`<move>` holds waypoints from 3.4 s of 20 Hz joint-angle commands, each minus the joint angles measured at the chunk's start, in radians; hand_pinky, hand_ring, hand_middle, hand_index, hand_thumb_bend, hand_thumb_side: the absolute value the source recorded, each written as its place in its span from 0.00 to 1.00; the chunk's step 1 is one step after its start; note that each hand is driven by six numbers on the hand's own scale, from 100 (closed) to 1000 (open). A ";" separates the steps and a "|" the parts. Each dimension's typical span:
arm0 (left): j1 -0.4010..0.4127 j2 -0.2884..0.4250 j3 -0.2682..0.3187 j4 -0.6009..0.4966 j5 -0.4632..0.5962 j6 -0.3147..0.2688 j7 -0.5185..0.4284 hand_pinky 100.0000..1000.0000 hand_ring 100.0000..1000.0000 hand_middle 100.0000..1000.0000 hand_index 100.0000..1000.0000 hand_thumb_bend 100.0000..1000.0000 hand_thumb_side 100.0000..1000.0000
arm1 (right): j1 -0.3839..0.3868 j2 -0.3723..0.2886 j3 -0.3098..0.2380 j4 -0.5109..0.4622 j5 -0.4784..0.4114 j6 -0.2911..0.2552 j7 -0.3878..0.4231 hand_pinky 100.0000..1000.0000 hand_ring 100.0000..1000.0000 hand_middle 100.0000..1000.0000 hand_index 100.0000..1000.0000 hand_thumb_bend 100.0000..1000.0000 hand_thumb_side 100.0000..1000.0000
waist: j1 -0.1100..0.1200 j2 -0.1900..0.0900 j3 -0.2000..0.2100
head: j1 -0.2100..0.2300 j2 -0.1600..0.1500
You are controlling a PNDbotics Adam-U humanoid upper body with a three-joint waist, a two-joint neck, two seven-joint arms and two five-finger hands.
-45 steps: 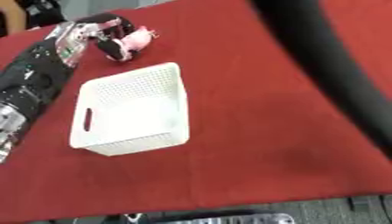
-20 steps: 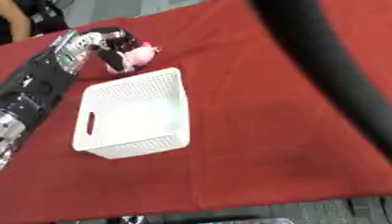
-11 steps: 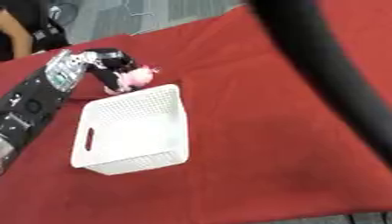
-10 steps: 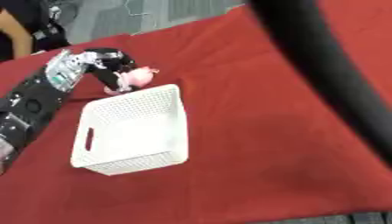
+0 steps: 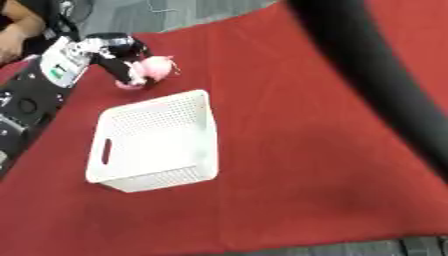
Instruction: Pick up objects on the table and place them in the box.
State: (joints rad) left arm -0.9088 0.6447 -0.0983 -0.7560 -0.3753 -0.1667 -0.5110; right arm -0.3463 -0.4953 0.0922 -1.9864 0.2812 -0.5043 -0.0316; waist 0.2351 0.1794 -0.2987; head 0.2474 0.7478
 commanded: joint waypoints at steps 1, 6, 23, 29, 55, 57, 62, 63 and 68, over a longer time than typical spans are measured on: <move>-0.024 0.070 0.014 -0.064 0.017 -0.001 0.010 0.00 0.00 0.00 0.04 0.16 0.00 | -0.004 -0.021 -0.002 -0.014 -0.003 0.001 0.001 0.56 0.66 0.79 0.74 0.04 0.78 | -0.009 -0.025 0.007 | 0.013 0.011; 0.006 0.100 -0.024 -0.197 0.075 -0.011 -0.025 0.00 0.00 0.00 0.04 0.16 0.00 | 0.003 -0.023 -0.003 -0.014 -0.002 0.007 0.002 0.56 0.66 0.79 0.74 0.04 0.78 | -0.009 -0.029 0.021 | 0.014 0.021; 0.150 0.219 -0.272 -0.701 0.264 0.057 -0.281 0.00 0.00 0.00 0.04 0.14 0.00 | 0.028 -0.019 -0.004 -0.014 0.000 0.030 0.006 0.56 0.66 0.79 0.73 0.02 0.77 | -0.009 -0.025 0.069 | -0.003 0.022; 0.146 0.195 -0.350 -0.731 0.277 0.078 -0.380 0.00 0.00 0.00 0.05 0.09 0.00 | 0.033 -0.011 -0.003 -0.014 -0.004 0.037 0.012 0.56 0.66 0.80 0.73 0.02 0.76 | -0.009 -0.024 0.071 | -0.004 0.022; 0.204 0.162 -0.183 -0.788 0.149 -0.060 -0.129 0.40 0.56 0.61 0.77 0.43 0.67 | 0.037 -0.005 -0.006 -0.014 -0.006 0.038 0.013 0.56 0.67 0.80 0.73 0.02 0.76 | -0.009 -0.024 0.064 | -0.021 0.022; 0.241 0.169 -0.154 -0.842 0.244 -0.053 -0.001 0.37 0.55 0.60 0.77 0.40 0.70 | 0.037 -0.005 -0.006 -0.014 -0.005 0.039 0.012 0.56 0.67 0.79 0.73 0.02 0.76 | -0.009 -0.023 0.069 | -0.021 0.022; 0.362 0.183 -0.130 -1.024 0.532 -0.044 0.202 0.27 0.50 0.56 0.77 0.39 0.77 | 0.037 -0.003 -0.007 -0.014 -0.004 0.039 0.011 0.56 0.67 0.79 0.73 0.02 0.76 | -0.019 -0.019 0.083 | -0.019 0.022; 0.391 0.183 -0.123 -1.072 0.601 -0.039 0.220 0.27 0.51 0.56 0.77 0.39 0.77 | 0.038 -0.001 -0.008 -0.014 -0.004 0.040 0.010 0.56 0.67 0.79 0.73 0.02 0.76 | -0.023 -0.019 0.087 | -0.018 0.022; 0.490 0.141 -0.055 -1.212 0.778 -0.004 0.289 0.24 0.49 0.55 0.75 0.41 0.76 | 0.042 0.008 -0.011 -0.014 -0.006 0.041 0.006 0.56 0.67 0.79 0.73 0.01 0.77 | -0.045 -0.025 0.114 | -0.020 0.022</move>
State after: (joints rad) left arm -0.4147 0.7746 -0.1857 -1.9292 0.3640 -0.1781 -0.2402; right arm -0.2990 -0.4841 0.0904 -1.9864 0.2766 -0.4641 -0.0230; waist 0.2003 0.1709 -0.1841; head 0.2288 0.7735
